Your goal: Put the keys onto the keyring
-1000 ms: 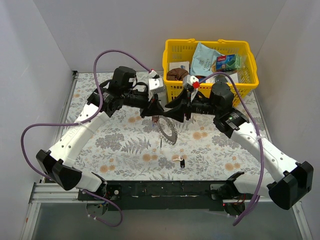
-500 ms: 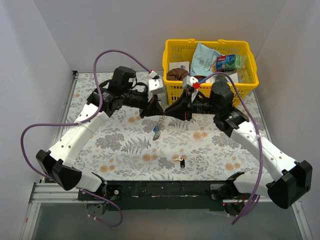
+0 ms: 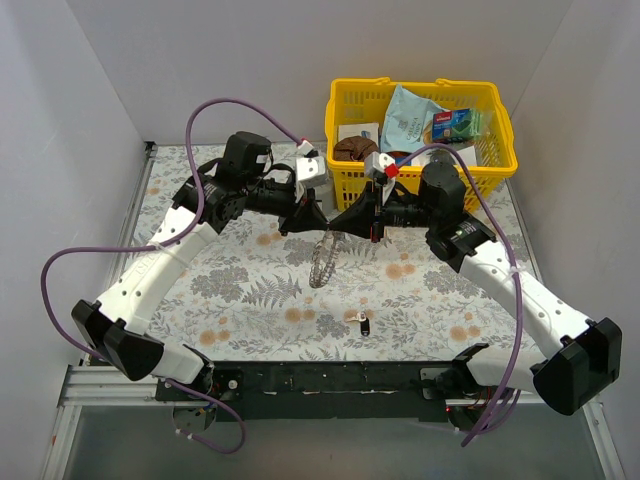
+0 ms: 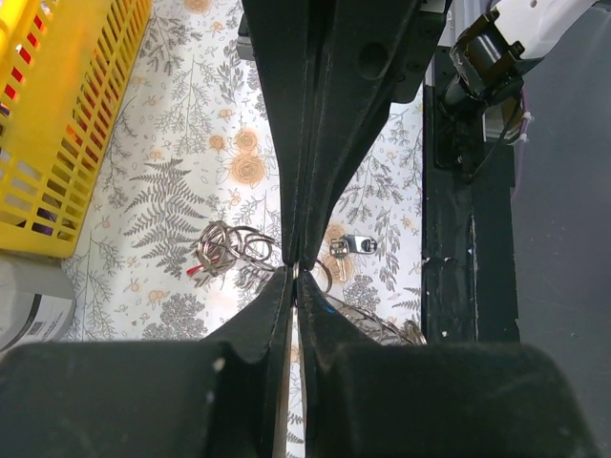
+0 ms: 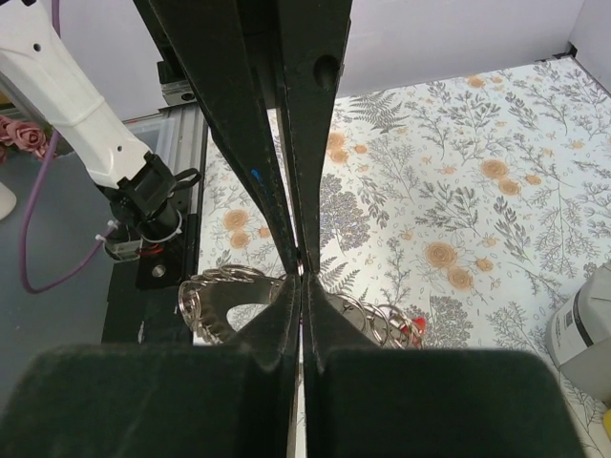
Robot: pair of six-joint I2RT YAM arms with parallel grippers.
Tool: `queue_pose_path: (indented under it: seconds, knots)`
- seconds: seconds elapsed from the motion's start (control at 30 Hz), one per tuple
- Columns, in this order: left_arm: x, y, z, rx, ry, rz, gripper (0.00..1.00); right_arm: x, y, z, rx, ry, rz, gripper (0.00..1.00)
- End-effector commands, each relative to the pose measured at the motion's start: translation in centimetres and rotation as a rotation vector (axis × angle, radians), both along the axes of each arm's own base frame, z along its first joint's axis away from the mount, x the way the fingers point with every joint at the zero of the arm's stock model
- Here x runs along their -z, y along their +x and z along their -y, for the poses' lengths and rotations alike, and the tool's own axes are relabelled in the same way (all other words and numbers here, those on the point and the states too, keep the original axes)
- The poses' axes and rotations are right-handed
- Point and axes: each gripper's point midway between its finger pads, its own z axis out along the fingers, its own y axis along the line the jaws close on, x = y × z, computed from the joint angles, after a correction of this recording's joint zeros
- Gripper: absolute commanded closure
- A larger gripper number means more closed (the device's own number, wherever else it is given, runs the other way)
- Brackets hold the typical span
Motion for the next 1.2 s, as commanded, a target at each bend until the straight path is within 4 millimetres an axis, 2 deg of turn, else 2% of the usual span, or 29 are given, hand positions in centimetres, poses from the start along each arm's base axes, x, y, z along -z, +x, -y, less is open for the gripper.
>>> queue_pose_path:
  seconds: [0.0, 0.1, 0.13, 0.17, 0.2, 0.23, 0.27, 0.3, 0.33, 0.37, 0.4, 0.47, 0.5, 0.53, 0.57, 0.6, 0.63, 0.67, 0.7, 0.77, 0.8, 0.9, 1.03, 1.17]
  knots:
    - [-2.9, -0.6, 0.4, 0.044, -0.071, 0.069, 1.00, -0.2, 0.1, -0.3, -0.009, 0.008, -0.010, 0.99]
    - [-3.3, -0.1, 0.1, 0.009, -0.071, 0.099, 1.00, -0.5, 0.4, -0.2, 0.009, 0.014, -0.002, 0.99]
    - [-3.6, 0.0, 0.0, -0.009, -0.077, 0.110, 0.86, -0.6, 0.4, -0.2, 0.013, 0.017, 0.000, 0.99]
    - [-3.2, 0.6, -0.2, -0.058, -0.066, 0.111, 0.77, -0.8, 0.4, -0.2, 0.016, 0.021, 0.005, 0.99]
    - [-4.2, 1.3, -0.1, -0.081, -0.101, 0.159, 0.68, -1.1, 0.4, -0.1, 0.025, 0.032, 0.017, 0.99]
    - [-5.2, 0.9, -0.5, -0.099, -0.128, 0.194, 0.55, -1.2, 0.4, -0.1, 0.030, 0.040, 0.015, 0.99]
    - [-4.8, 1.1, -0.7, -0.130, -0.139, 0.179, 0.48, -1.5, 0.4, -0.1, 0.034, 0.051, 0.021, 0.99]
    - [-5.9, 1.8, -0.8, -0.158, -0.183, 0.227, 0.41, -2.1, 0.5, 0.1, 0.045, 0.072, 0.044, 0.99]
    - [-7.1, 1.4, -1.3, -0.179, -0.225, 0.245, 0.38, -2.4, 0.4, 0.1, 0.046, 0.083, 0.050, 0.99]
    - [-6.8, 2.2, -2.0, -0.227, -0.245, 0.192, 0.35, -3.2, 0.6, 0.3, 0.063, 0.107, 0.067, 0.99]
    - [-8.1, 1.8, -2.1, -0.191, -0.306, 0.194, 0.35, -3.5, 0.5, 0.3, 0.067, 0.121, 0.076, 0.99]
    - [-8.9, 2.3, -3.9, -0.204, -0.359, 0.171, 0.37, -3.6, 0.4, 0.6, 0.084, 0.150, 0.070, 0.99]
    - [-8.7, 1.7, -3.9, -0.163, -0.394, 0.132, 0.37, -5.1, 0.0, 1.0, 0.092, 0.204, 0.118, 0.99]
    - [-8.4, 1.6, -4.0, -0.153, -0.405, 0.125, 0.37, -4.7, -0.1, 1.2, 0.103, 0.215, 0.112, 0.99]
    - [-8.6, 1.2, -4.3, -0.140, -0.422, 0.121, 0.37, -5.2, -0.3, 1.4, 0.109, 0.239, 0.124, 0.99]
    - [-9.3, 0.8, -4.3, -0.118, -0.458, 0.125, 0.38, -6.6, -0.7, 1.8, 0.119, 0.290, 0.146, 0.99]
    - [-8.3, 0.1, -4.2, -0.075, -0.460, 0.086, 0.39, -6.8, -0.8, 2.0, 0.124, 0.308, 0.147, 0.99]
    - [-8.3, -0.1, -4.3, -0.059, -0.475, 0.086, 0.39, -6.8, -1.0, 2.2, 0.130, 0.320, 0.142, 0.99]
    - [-9.1, -0.6, -4.3, -0.025, -0.506, 0.135, 0.39, -7.8, -1.3, 2.5, 0.135, 0.359, 0.155, 0.99]
    - [-8.0, -1.4, -4.2, 0.010, -0.518, 0.077, 0.39, -8.3, -1.6, 2.9, 0.142, 0.388, 0.156, 0.99]
    - [-8.6, -1.8, -4.2, 0.038, -0.540, 0.107, 0.40, -9.2, -1.8, 3.2, 0.151, 0.421, 0.175, 0.99]
    - [-8.4, -2.2, -4.1, 0.072, -0.549, 0.079, 0.51, -10.2, -2.5, 3.7, 0.147, 0.483, 0.177, 0.99]
    - [-8.8, -2.4, -3.8, 0.094, -0.563, 0.063, 0.55, -10.9, -3.1, 3.7, 0.114, 0.522, 0.167, 0.99]
    - [-9.2, -3.0, -2.6, 0.121, -0.569, 0.070, 0.58, -11.1, -3.1, 3.6, 0.098, 0.533, 0.155, 0.99]
